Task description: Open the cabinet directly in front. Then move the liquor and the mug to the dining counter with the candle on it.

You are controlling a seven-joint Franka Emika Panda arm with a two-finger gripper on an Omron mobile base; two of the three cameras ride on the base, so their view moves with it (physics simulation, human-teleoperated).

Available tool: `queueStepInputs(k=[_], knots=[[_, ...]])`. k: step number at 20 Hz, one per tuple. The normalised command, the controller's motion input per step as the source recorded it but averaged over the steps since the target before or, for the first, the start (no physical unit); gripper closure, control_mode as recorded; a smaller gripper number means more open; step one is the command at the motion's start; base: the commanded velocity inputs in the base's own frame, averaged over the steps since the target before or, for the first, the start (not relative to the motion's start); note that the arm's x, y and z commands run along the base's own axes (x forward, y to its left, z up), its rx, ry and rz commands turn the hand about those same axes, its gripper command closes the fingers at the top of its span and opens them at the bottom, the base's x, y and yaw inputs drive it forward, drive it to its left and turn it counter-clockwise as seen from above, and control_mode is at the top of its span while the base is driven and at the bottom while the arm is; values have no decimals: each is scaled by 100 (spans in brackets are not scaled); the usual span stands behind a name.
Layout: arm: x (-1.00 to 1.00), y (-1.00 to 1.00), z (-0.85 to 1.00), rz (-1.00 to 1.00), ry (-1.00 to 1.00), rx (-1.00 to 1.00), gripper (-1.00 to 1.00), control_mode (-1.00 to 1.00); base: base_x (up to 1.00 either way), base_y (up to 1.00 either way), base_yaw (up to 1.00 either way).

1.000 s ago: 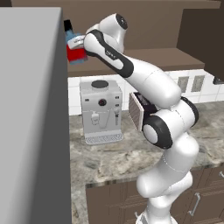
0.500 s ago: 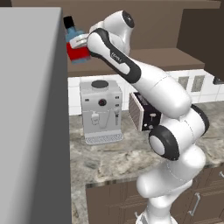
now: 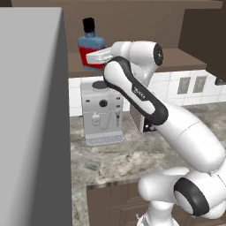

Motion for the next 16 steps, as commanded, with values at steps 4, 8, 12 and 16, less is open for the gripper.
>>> queueStepInputs(k=[4, 8, 12, 16], knots=[[-100, -66, -3, -11, -11, 28, 100, -100, 0, 0, 0], [-100, -77, 0, -15, 0, 31, 100, -100, 0, 0, 0], [-88, -36, -48, -9, 13, 11, 100, -100, 0, 0, 0], [-4, 0, -5, 0, 0, 0, 100, -100, 0, 0, 0]])
